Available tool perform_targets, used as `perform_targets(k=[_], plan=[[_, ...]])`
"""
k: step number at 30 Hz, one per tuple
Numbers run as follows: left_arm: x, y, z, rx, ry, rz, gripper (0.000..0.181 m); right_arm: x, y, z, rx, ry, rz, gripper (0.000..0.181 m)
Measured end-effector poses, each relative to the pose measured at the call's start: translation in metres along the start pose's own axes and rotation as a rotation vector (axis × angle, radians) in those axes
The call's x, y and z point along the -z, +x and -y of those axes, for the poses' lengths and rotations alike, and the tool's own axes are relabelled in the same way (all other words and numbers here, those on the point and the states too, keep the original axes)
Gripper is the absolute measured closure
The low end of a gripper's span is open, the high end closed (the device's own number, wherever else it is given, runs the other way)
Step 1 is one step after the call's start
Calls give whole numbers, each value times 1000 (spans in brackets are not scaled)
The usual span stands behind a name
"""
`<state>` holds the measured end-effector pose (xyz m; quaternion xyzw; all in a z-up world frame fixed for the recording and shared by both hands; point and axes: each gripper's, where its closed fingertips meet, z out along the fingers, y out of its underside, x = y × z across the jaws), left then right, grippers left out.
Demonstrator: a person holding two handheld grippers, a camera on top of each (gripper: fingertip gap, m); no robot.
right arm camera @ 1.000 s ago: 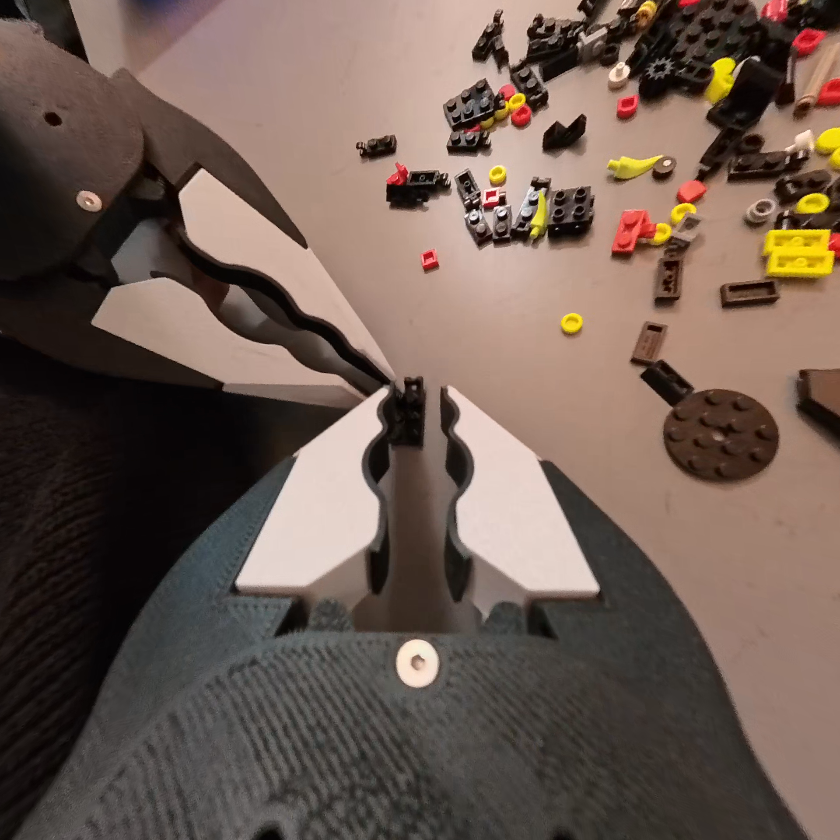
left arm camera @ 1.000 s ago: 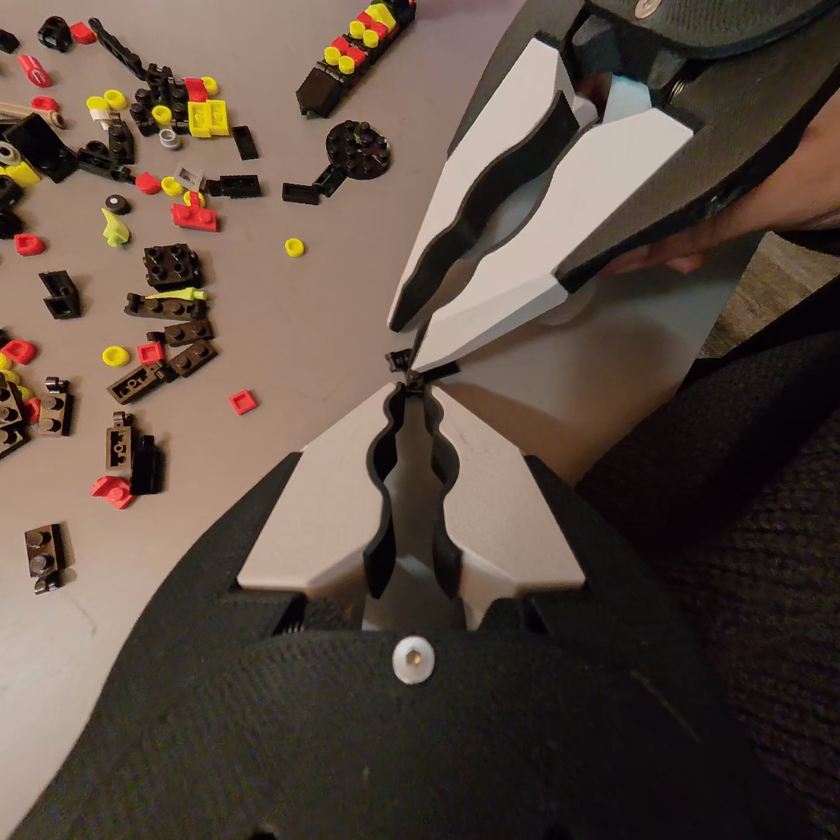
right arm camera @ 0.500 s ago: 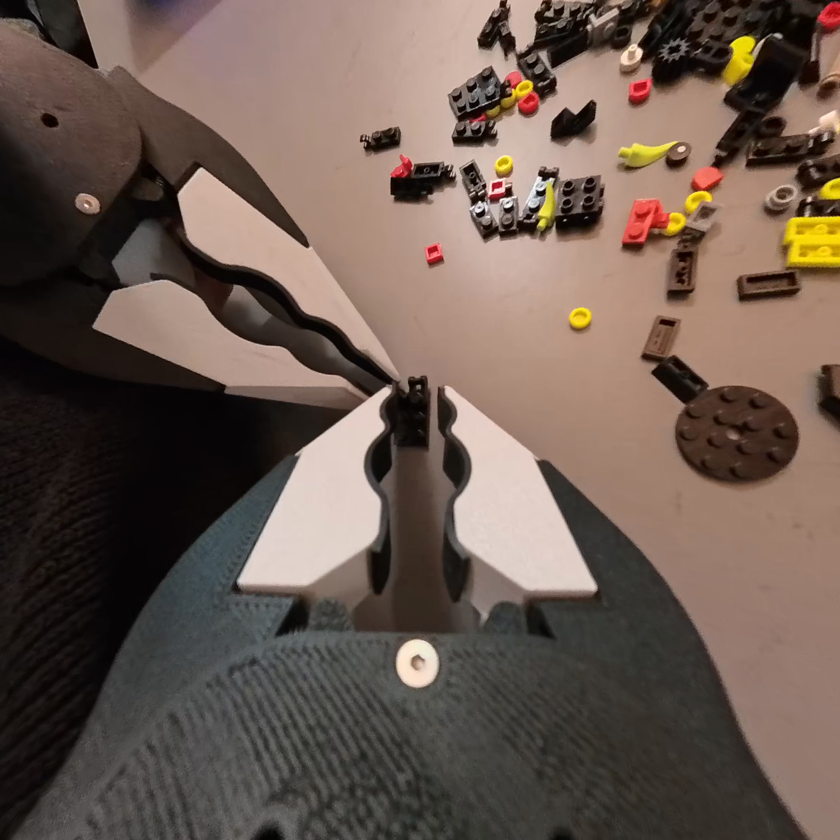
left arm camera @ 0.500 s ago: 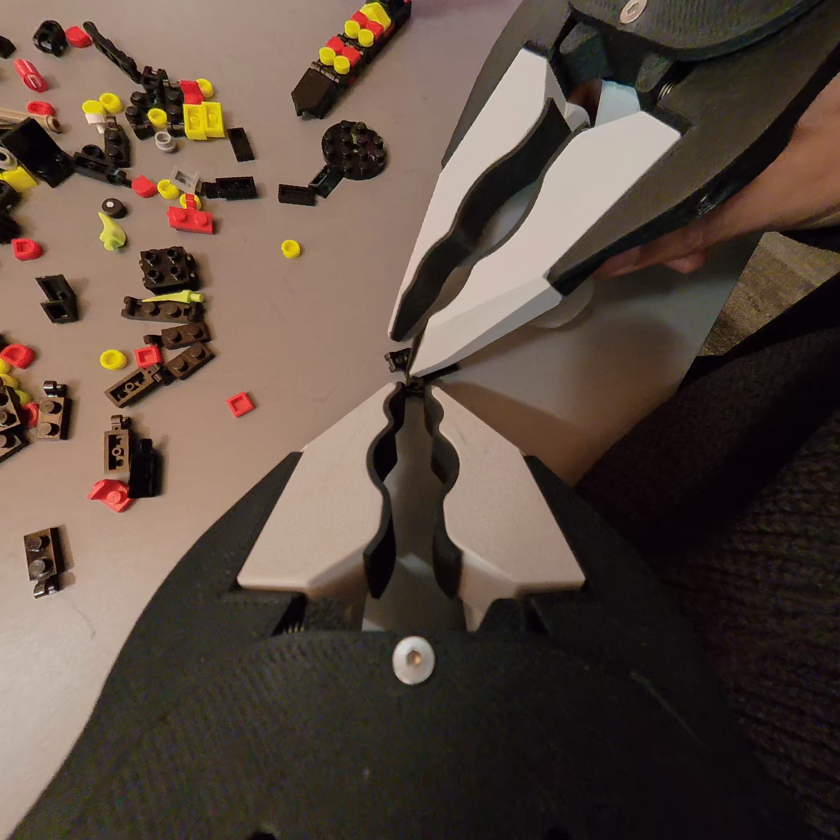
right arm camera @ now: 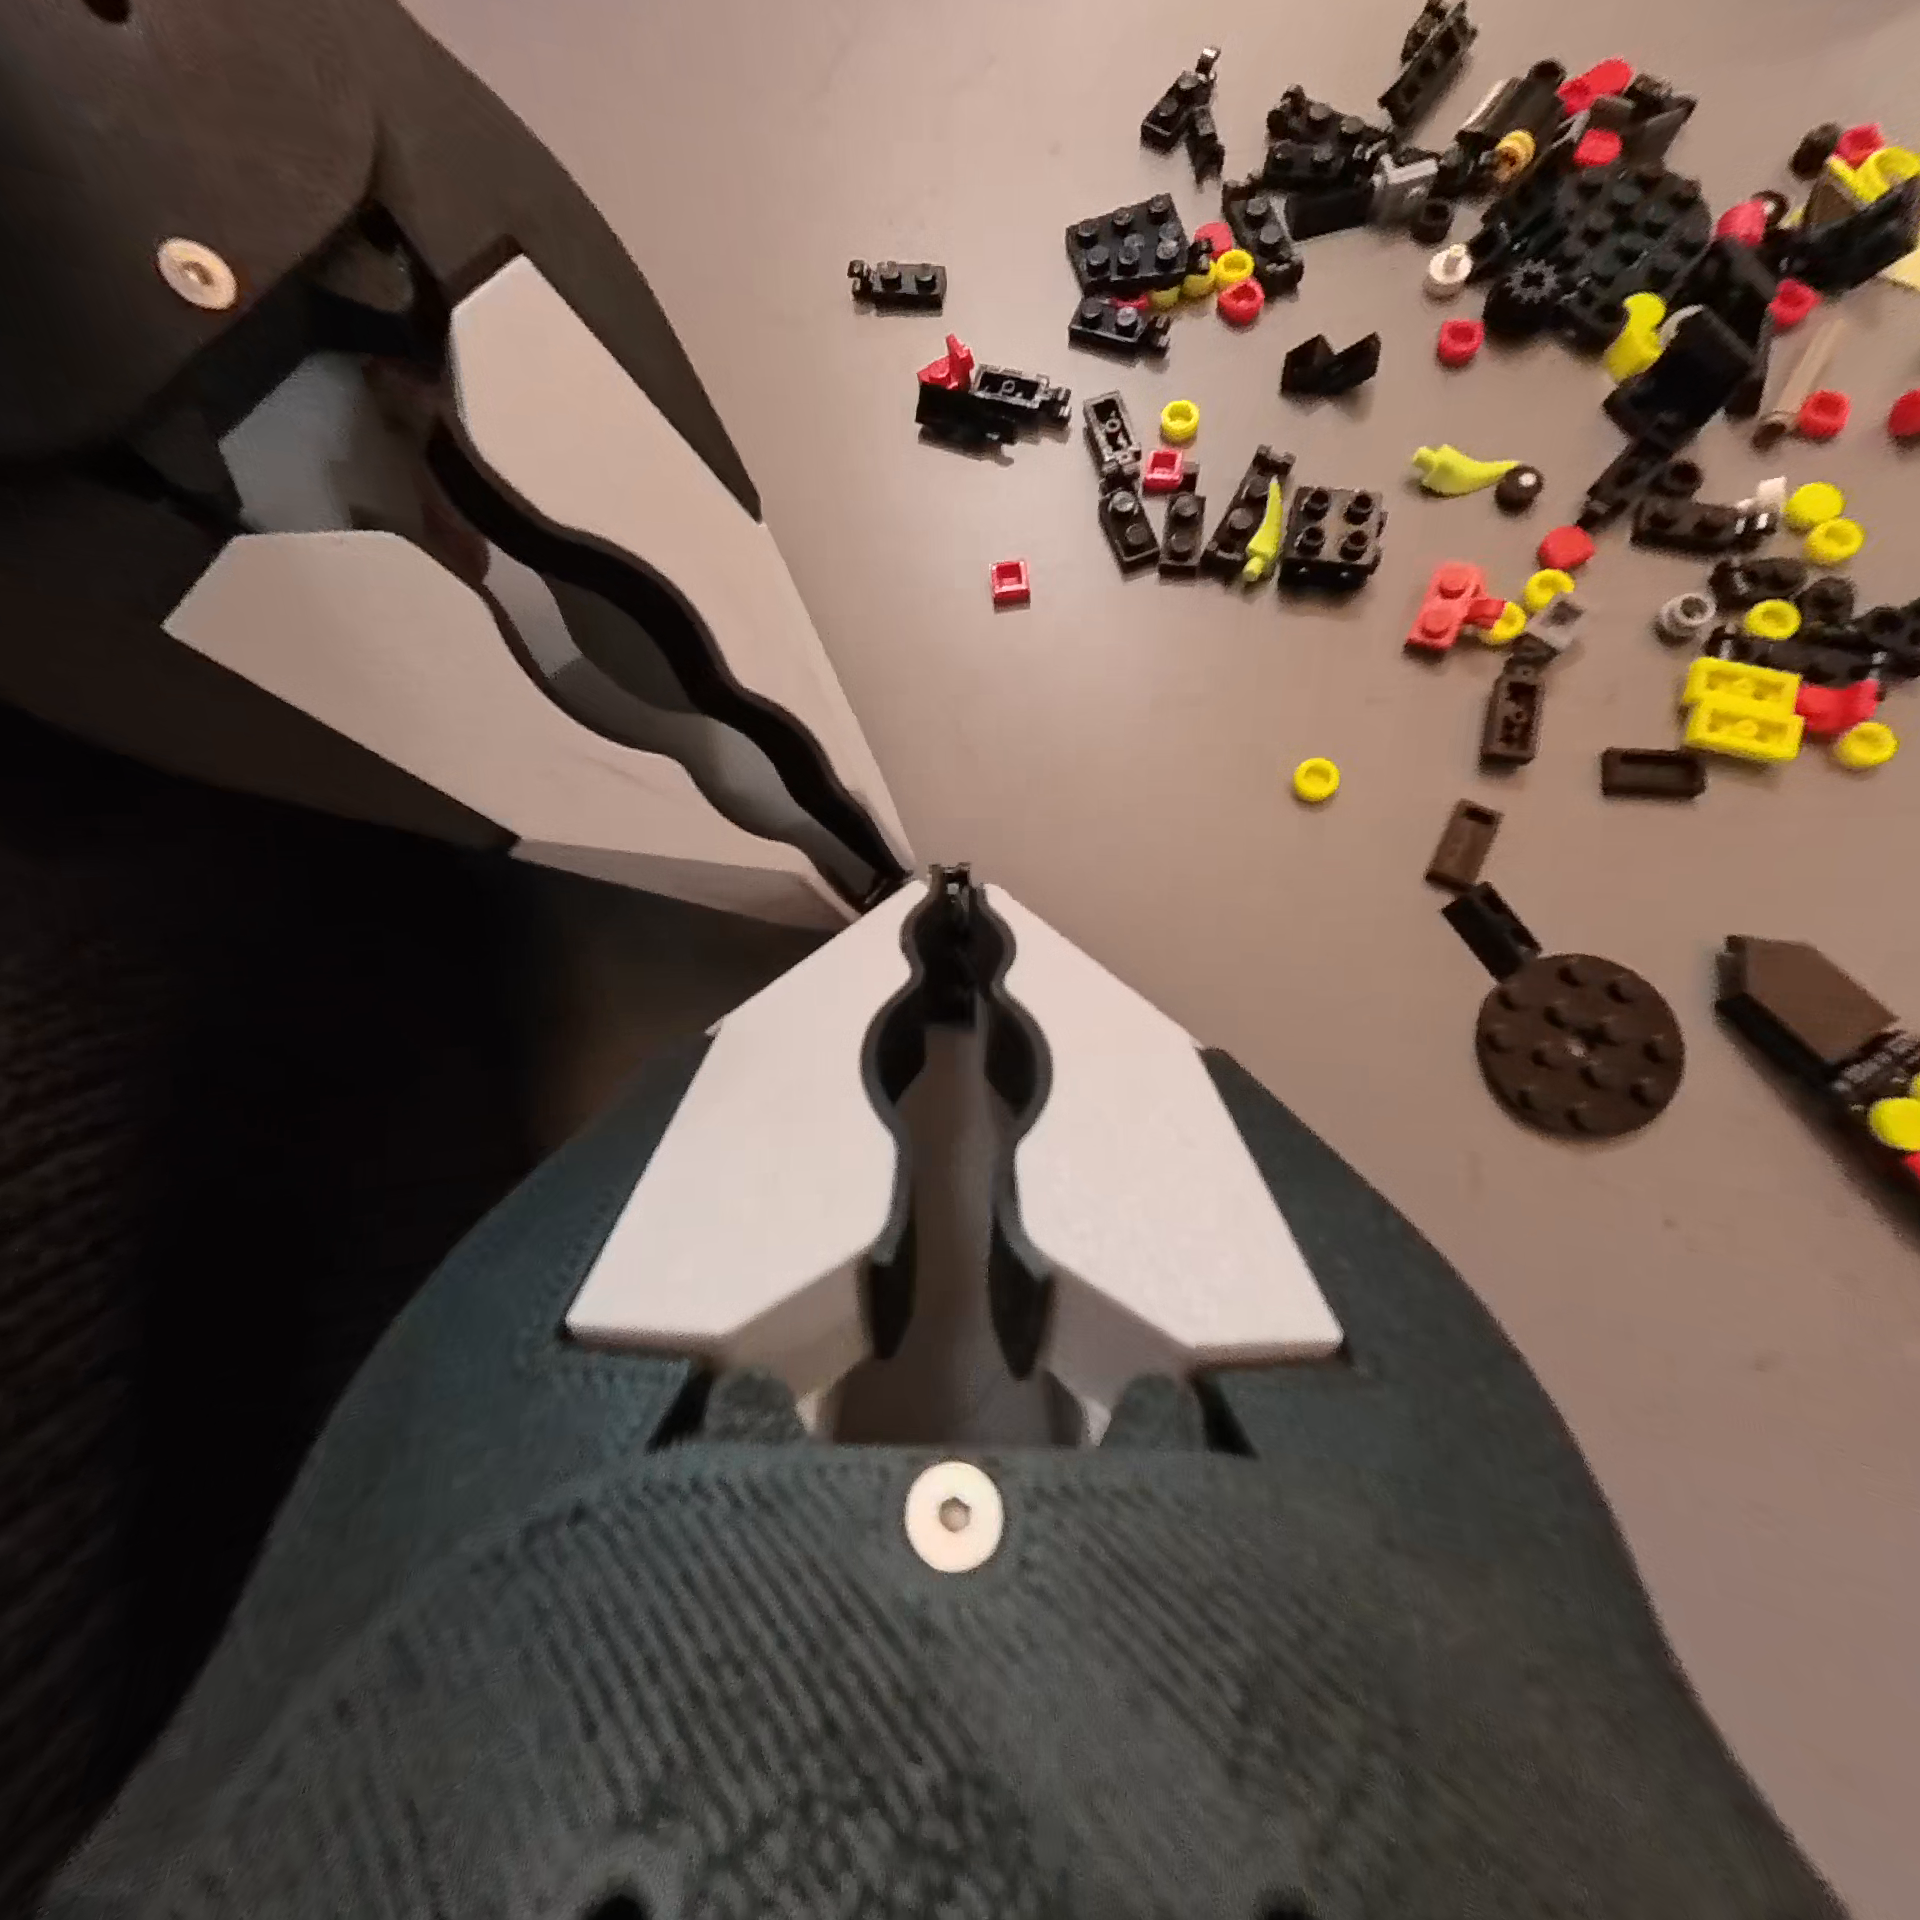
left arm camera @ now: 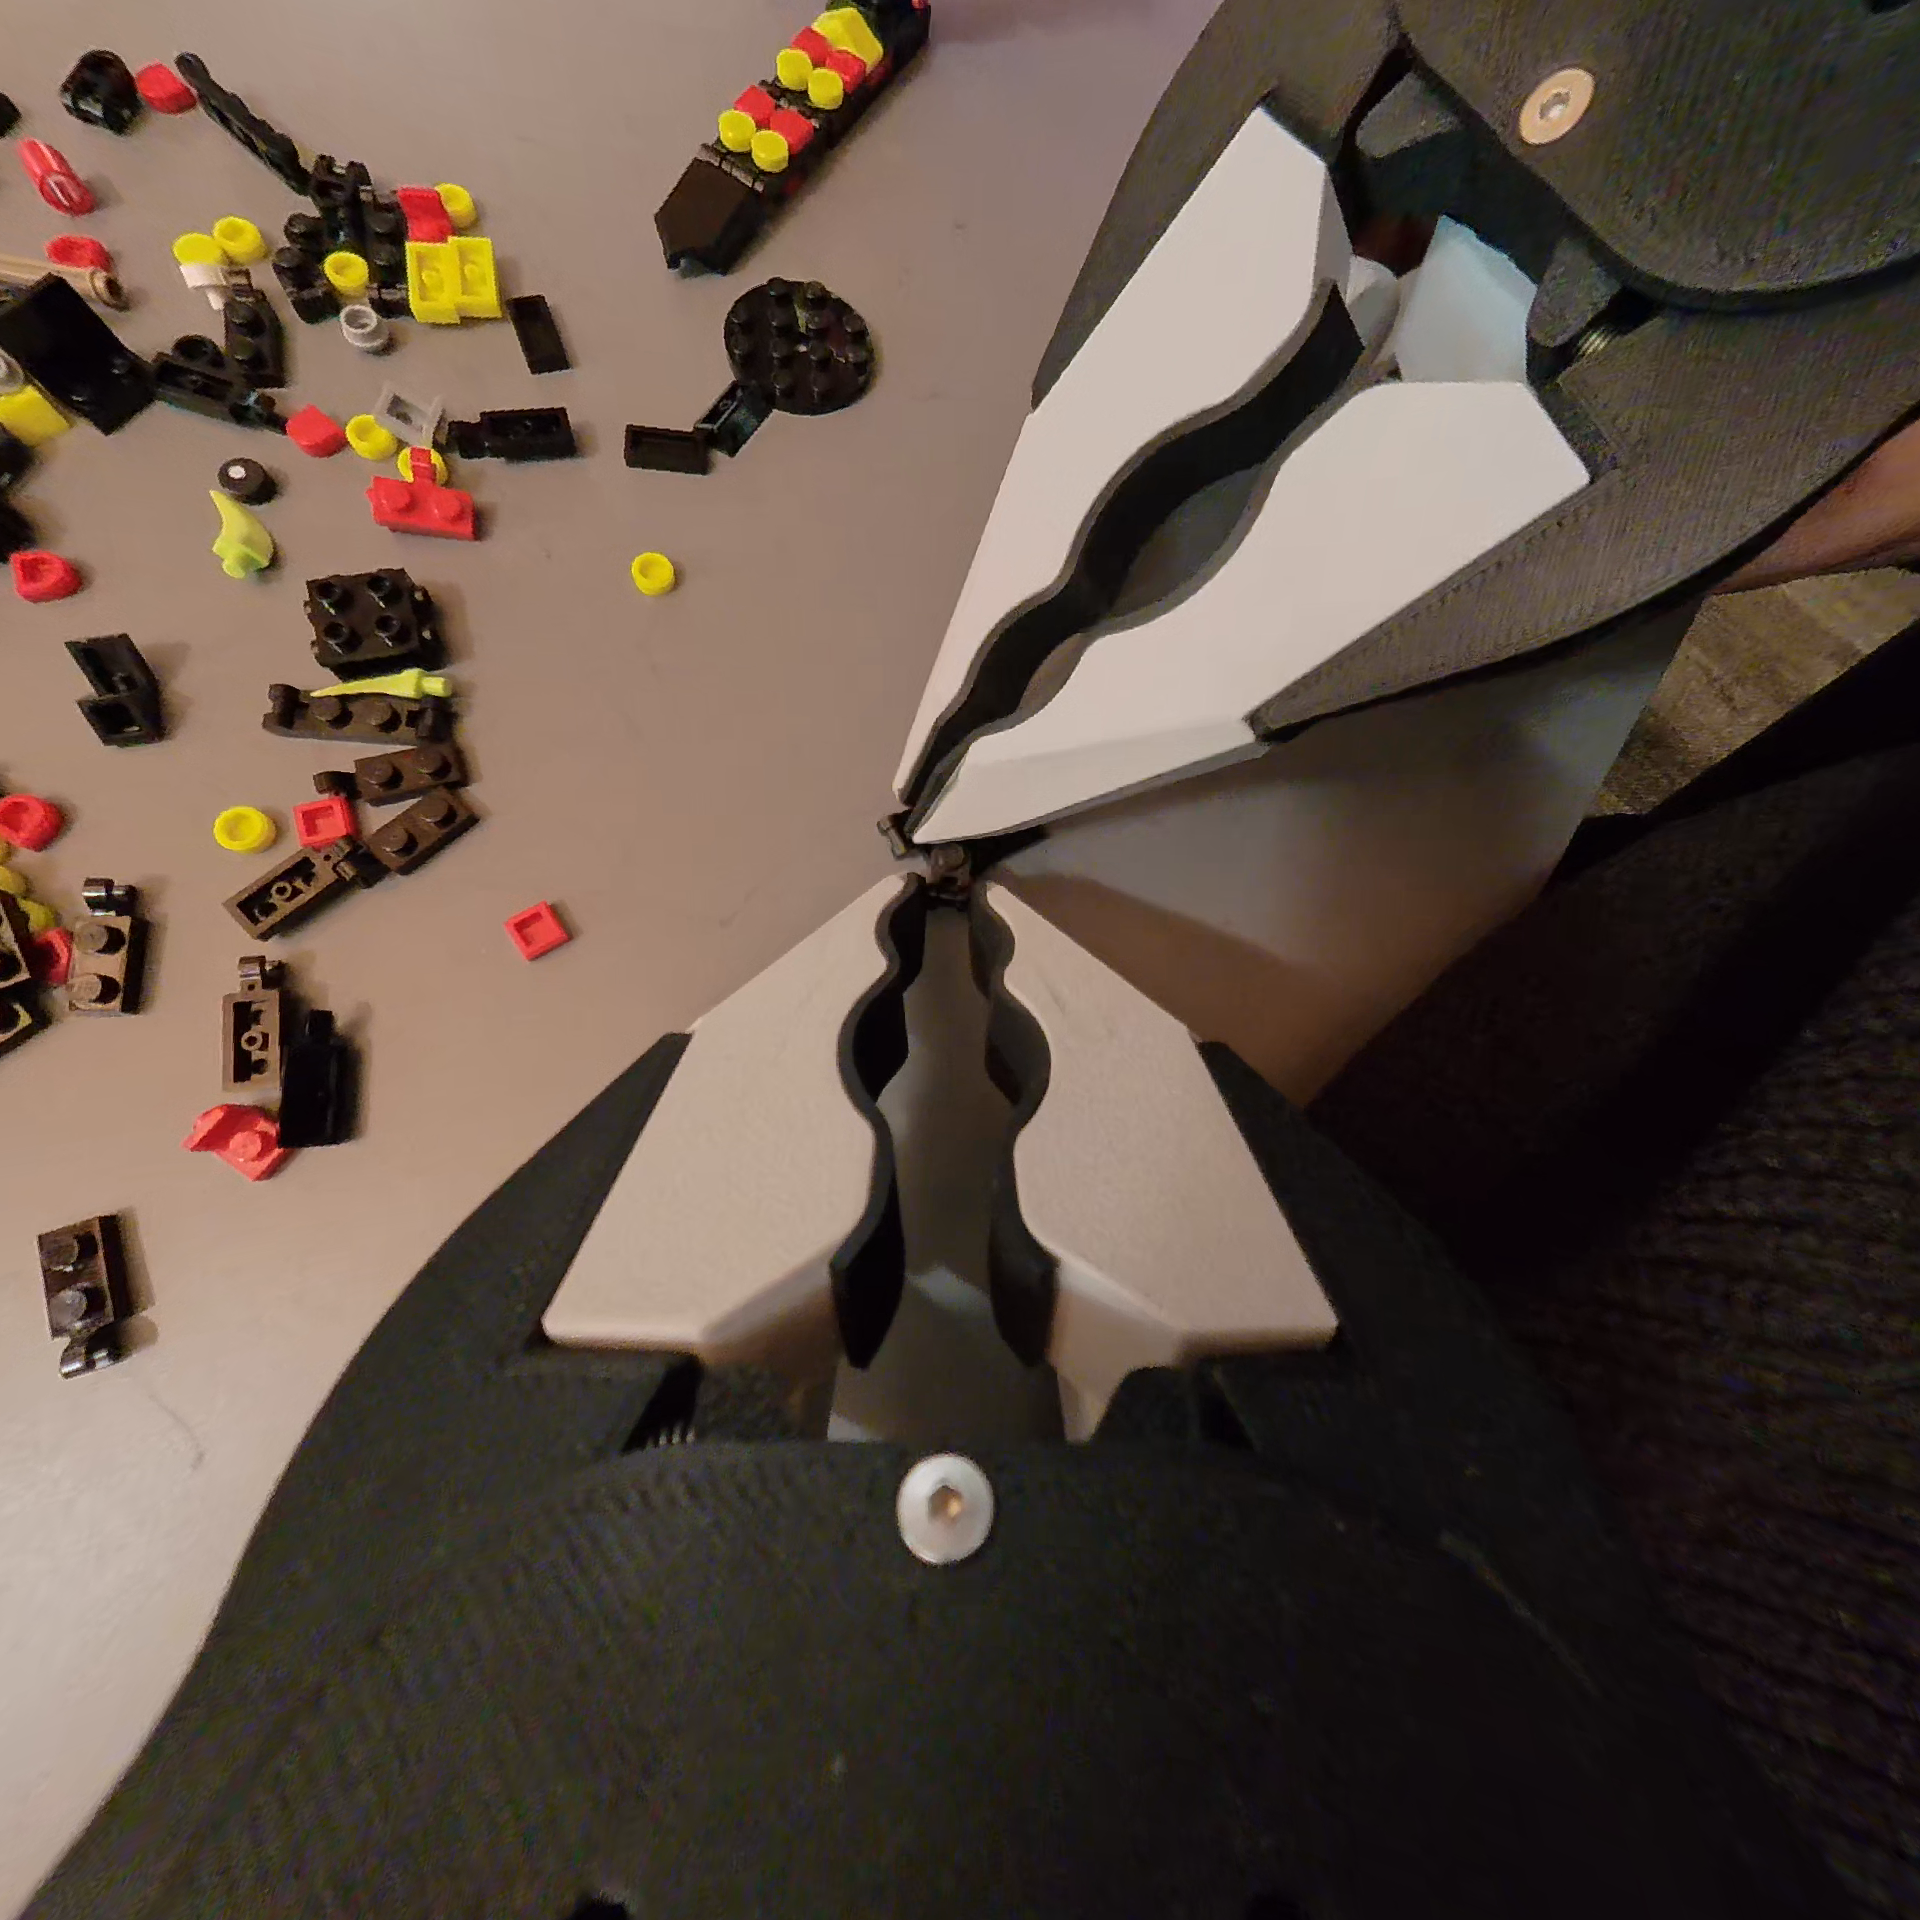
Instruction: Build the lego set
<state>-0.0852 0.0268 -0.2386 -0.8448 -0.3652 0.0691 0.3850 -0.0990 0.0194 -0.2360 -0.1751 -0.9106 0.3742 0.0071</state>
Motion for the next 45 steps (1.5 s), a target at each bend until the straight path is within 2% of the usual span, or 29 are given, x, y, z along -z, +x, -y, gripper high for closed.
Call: perform_targets(k=[3,5,7,10,14,27,30,36,40,45], plan=[[0,1,-1,-1,-5,-4,177,0,0,2,-102,37,77,177],[-1,0,-1,-6,-6,0,177,4,4,4,-196,50,138,158],[-1,0,-1,-7,-6,0,177,10,7,10,-267,97,197,156],[-1,0,-1,-8,-7,-4,177,11,5,4,-306,71,250,154],[-2,1,-2,-26,-13,-4,176,6,-2,-2,-269,22,256,158],[1,3,1,-26,-3,-40,177,6,-1,-5,-231,3,235,163],[2,4,3,-31,13,-53,177,7,7,-9,-214,-11,190,174],[5,3,3,-49,15,-90,176,12,8,-9,-152,-9,193,155],[5,9,1,-61,9,-134,176,15,7,-14,-59,-31,197,151],[4,10,-1,-97,-5,-122,176,14,9,-18,111,-60,121,156]])
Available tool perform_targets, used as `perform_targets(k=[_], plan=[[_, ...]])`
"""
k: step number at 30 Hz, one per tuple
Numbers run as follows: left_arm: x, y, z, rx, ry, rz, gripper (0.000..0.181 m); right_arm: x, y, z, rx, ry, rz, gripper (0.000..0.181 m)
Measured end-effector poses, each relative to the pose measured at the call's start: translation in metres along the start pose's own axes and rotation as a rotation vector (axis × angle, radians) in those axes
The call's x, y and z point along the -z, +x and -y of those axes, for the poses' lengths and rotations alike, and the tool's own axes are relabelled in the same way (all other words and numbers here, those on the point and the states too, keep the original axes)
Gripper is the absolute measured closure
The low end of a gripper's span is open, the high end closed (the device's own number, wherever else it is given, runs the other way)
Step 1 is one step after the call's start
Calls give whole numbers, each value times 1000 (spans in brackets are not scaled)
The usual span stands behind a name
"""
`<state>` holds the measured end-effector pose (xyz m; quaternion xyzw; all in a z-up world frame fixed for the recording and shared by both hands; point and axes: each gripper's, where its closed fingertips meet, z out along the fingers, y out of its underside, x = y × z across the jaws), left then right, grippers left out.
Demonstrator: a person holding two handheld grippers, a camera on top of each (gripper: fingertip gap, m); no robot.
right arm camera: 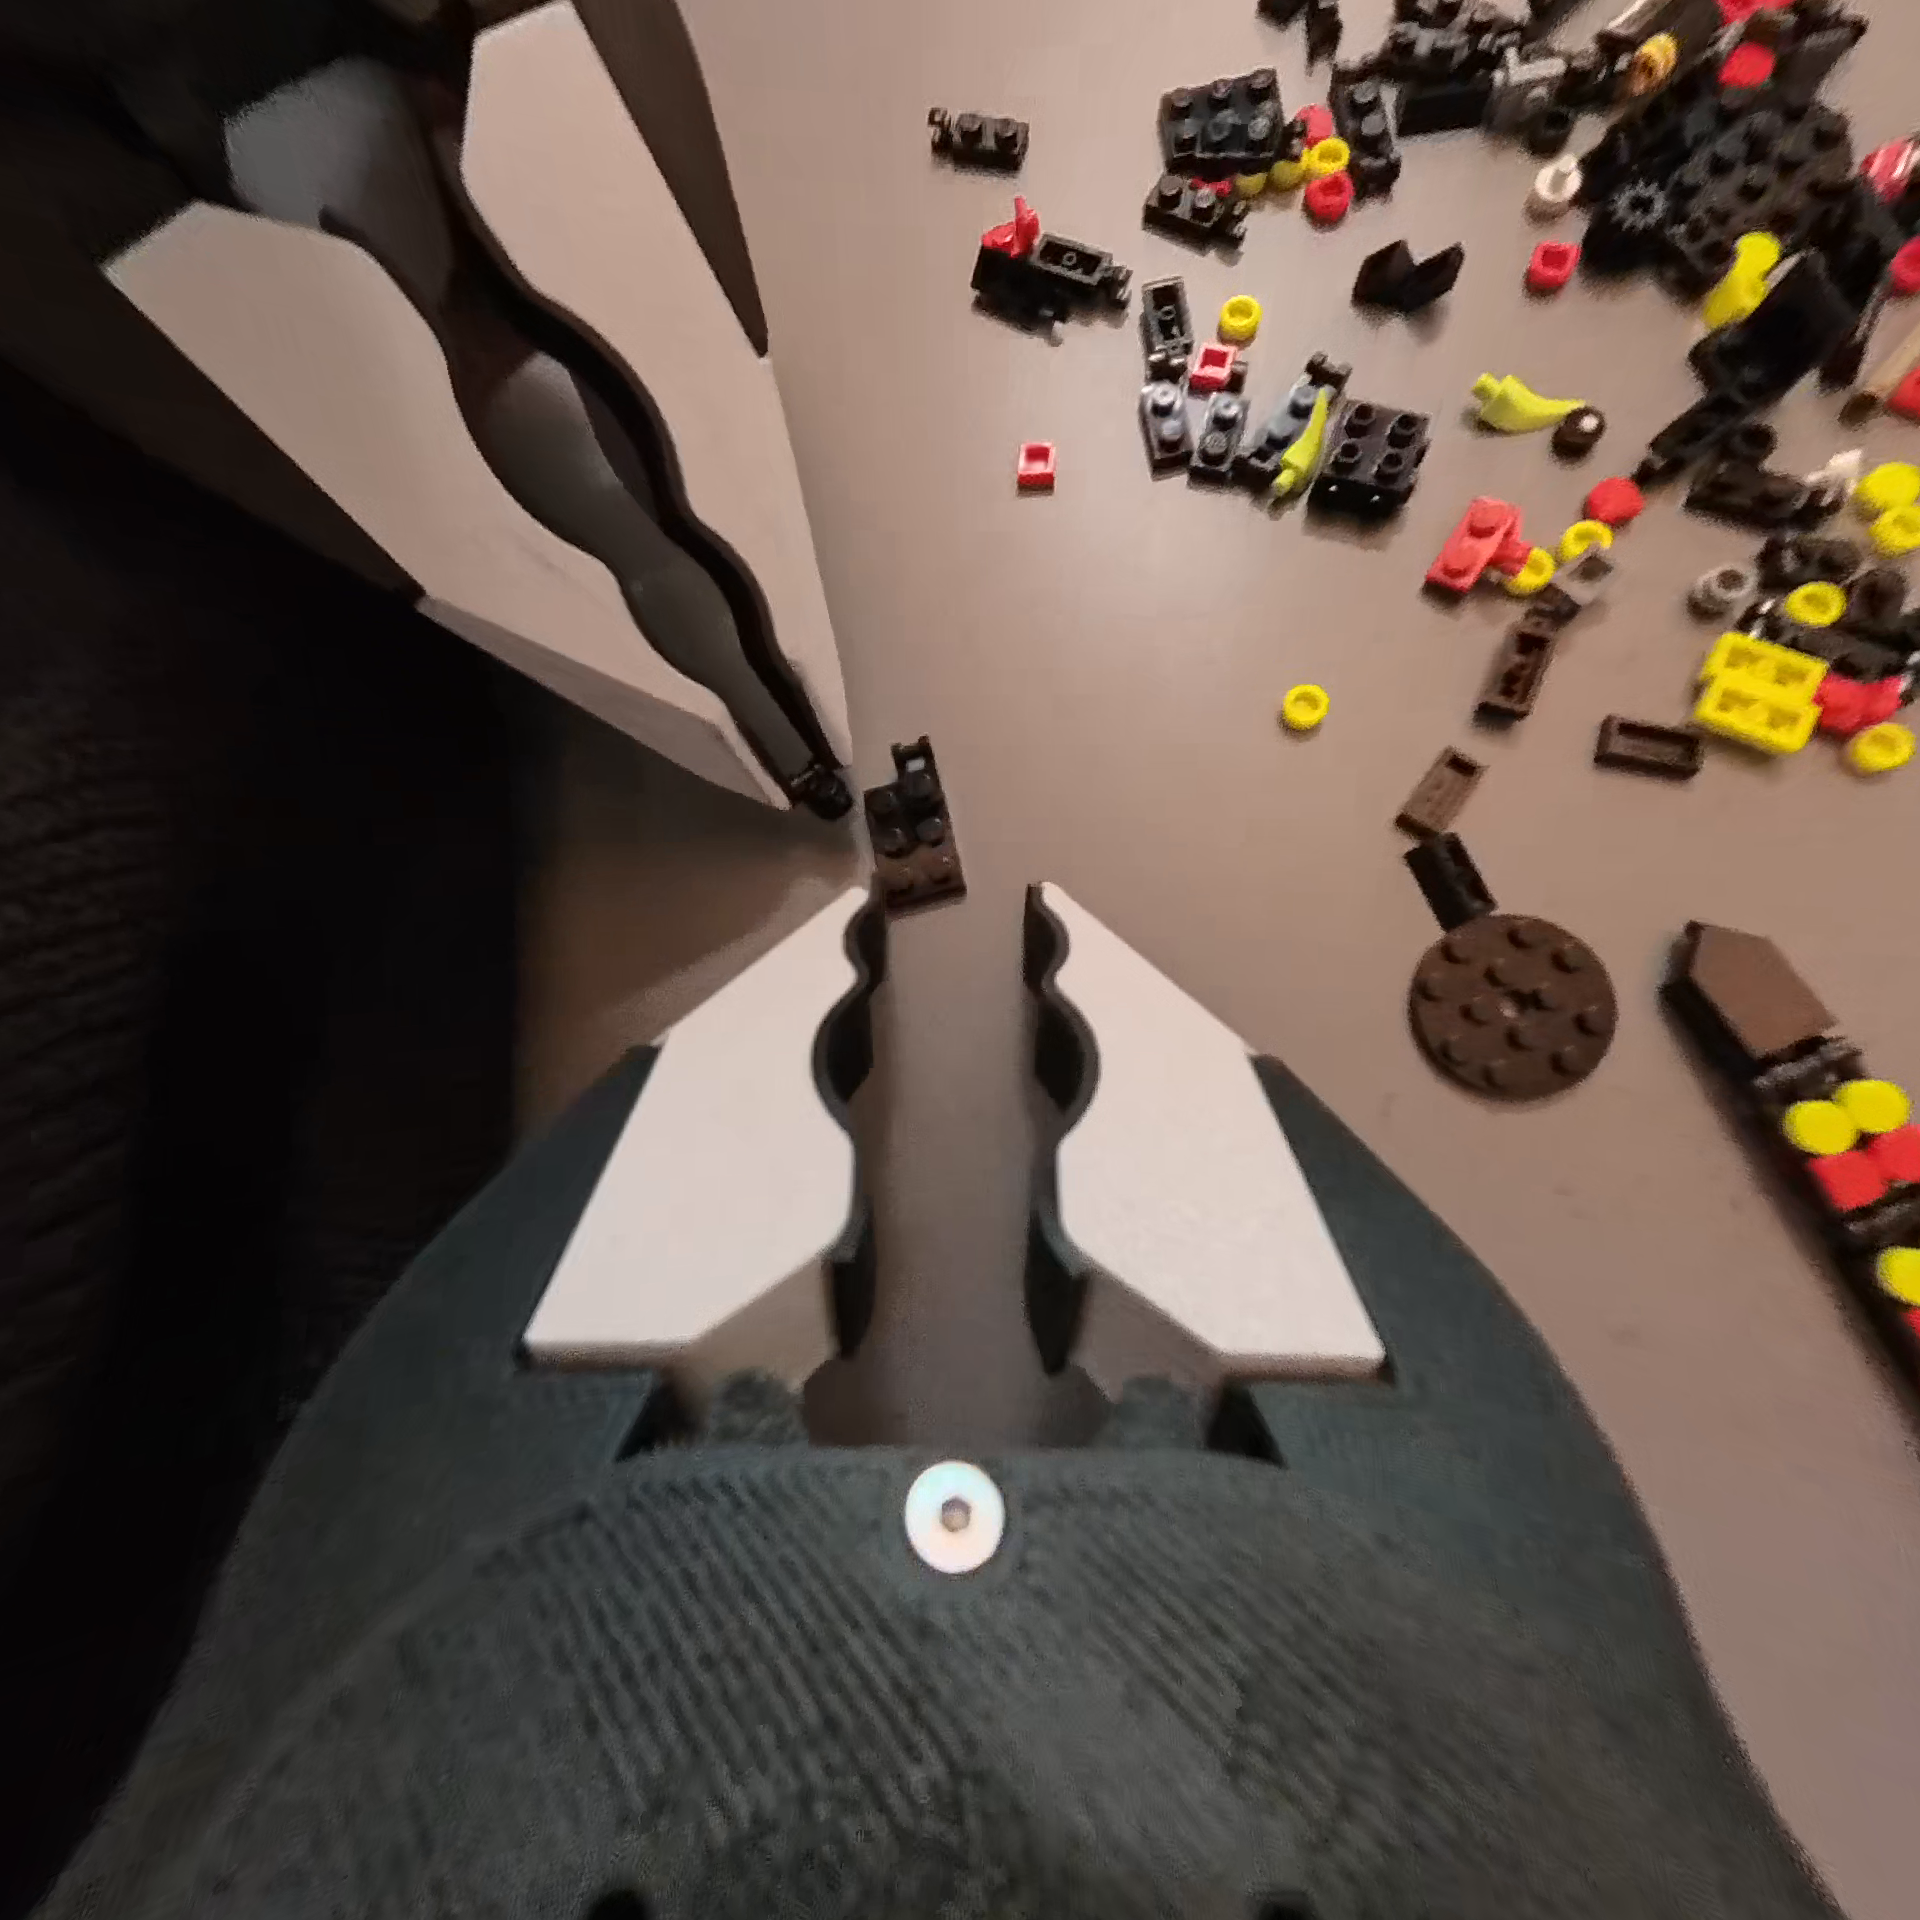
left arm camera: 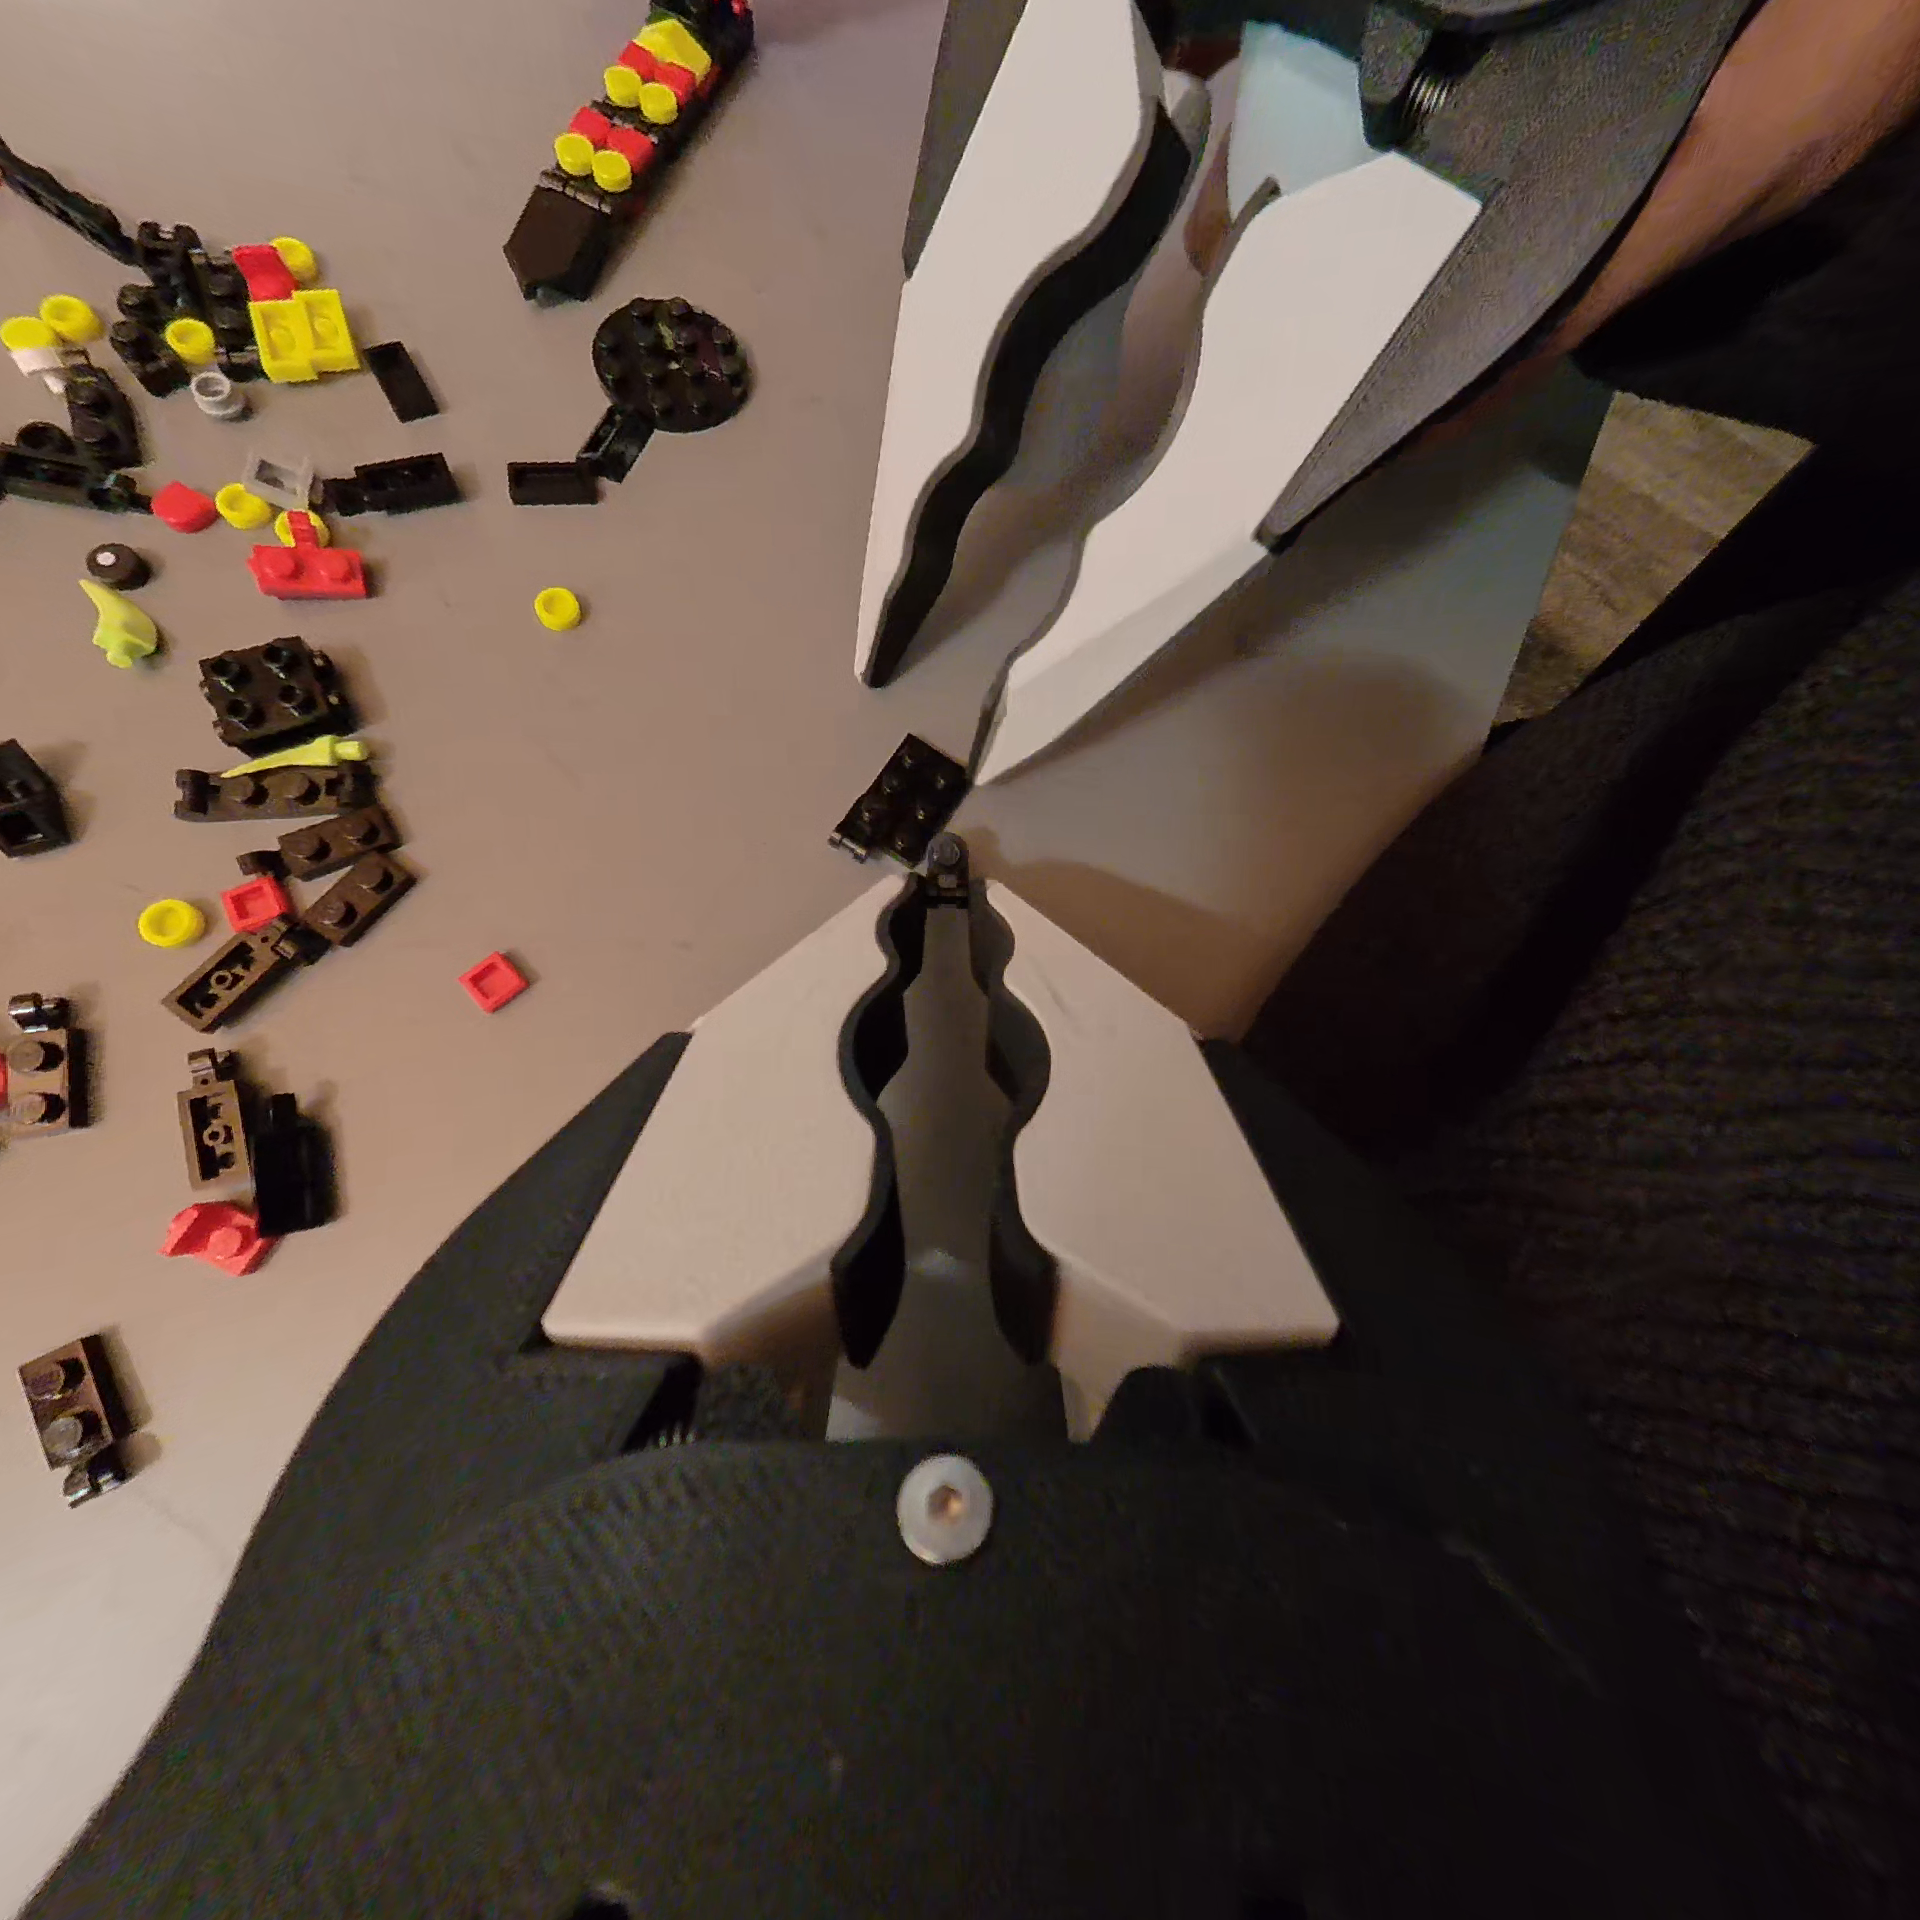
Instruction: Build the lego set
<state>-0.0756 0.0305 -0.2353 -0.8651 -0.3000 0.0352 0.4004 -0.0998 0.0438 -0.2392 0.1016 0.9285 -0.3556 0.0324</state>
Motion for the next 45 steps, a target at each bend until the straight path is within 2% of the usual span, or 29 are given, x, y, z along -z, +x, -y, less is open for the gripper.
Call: perform_targets(k=[14,22,26,34,45], plan=[[-1,3,1,-10,1,-19,176,3,16,2,25,-2,-124,162],[1,-4,3,1,14,13,176,5,-5,13,-21,75,23,164],[3,-6,8,-18,40,40,176,6,-18,22,-112,127,133,165],[6,-2,17,-54,97,40,176,11,-18,30,-363,199,269,166],[12,2,28,-75,170,28,176,10,-21,27,-429,189,323,181]])
